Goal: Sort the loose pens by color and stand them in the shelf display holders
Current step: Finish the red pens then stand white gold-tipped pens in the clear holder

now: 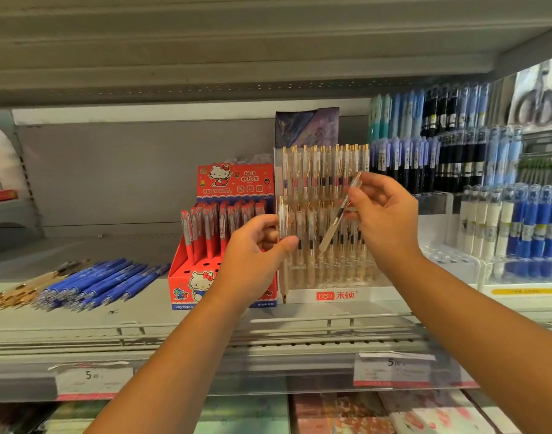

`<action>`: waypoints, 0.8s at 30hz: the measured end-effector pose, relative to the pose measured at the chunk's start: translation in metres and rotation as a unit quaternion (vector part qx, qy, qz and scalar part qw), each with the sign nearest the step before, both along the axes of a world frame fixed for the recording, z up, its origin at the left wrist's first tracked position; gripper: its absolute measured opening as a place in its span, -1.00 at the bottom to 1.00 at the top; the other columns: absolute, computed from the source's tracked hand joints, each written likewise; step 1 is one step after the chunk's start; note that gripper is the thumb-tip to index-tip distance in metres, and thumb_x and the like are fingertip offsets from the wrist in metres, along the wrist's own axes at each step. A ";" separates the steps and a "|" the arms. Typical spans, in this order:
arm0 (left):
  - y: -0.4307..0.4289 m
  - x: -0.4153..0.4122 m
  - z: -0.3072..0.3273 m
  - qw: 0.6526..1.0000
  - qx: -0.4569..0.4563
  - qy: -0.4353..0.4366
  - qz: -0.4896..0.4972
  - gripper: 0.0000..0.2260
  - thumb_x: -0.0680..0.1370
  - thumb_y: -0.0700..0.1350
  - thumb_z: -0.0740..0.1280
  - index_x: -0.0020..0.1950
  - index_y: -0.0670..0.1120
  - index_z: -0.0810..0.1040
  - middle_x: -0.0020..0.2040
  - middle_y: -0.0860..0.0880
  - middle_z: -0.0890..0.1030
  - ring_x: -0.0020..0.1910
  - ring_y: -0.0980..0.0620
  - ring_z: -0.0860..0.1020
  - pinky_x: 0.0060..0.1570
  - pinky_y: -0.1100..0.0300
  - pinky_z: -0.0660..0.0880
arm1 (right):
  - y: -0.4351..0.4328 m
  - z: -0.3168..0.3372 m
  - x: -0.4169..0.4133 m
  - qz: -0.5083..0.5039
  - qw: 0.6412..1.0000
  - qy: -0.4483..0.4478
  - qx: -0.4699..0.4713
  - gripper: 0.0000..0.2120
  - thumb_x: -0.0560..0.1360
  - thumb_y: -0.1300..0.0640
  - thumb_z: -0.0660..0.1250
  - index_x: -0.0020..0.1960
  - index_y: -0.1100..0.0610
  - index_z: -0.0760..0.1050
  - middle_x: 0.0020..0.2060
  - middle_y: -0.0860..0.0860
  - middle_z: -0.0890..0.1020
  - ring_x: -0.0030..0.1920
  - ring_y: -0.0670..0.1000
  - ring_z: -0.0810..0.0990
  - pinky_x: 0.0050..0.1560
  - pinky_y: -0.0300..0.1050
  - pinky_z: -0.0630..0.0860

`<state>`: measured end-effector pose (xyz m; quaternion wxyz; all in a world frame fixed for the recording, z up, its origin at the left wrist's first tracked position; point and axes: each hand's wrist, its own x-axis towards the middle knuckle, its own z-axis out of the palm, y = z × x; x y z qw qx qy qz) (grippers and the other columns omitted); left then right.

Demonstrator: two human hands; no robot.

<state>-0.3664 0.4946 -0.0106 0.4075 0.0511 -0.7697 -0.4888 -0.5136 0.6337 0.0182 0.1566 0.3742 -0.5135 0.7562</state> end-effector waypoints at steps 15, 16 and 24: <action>0.000 -0.001 -0.001 1.000 -0.023 0.008 0.003 -0.71 0.50 -0.09 0.48 0.20 0.04 0.57 -0.02 -0.13 0.63 -0.06 -0.08 0.61 -0.07 0.13 0.63 | -0.014 -0.008 -0.005 -0.042 0.984 0.087 0.148 -0.74 0.52 0.23 0.41 0.21 0.15 0.59 -0.07 -0.01 0.68 -0.08 -0.07 0.68 -0.21 -0.24 0.64; 0.000 -0.001 -0.001 1.000 -0.026 0.008 0.001 -0.71 0.50 -0.09 0.48 0.20 0.04 0.57 -0.01 -0.13 0.64 -0.06 -0.07 0.61 -0.07 0.13 0.63 | -0.015 -0.008 -0.005 -0.043 0.981 0.091 0.167 -0.74 0.52 0.23 0.41 0.21 0.16 0.59 -0.07 0.00 0.68 -0.07 -0.05 0.68 -0.20 -0.21 0.65; -0.001 -0.001 -0.002 0.999 -0.032 0.007 -0.002 -0.62 0.48 -0.11 0.49 0.28 -0.01 0.56 -0.06 -0.16 0.60 -0.16 -0.04 0.59 -0.11 0.19 0.61 | -0.020 -0.010 -0.005 -0.106 0.961 0.096 0.235 -0.78 0.50 0.12 0.44 0.14 0.08 0.60 -0.14 -0.11 0.64 -0.12 -0.16 0.62 -0.13 -0.33 0.51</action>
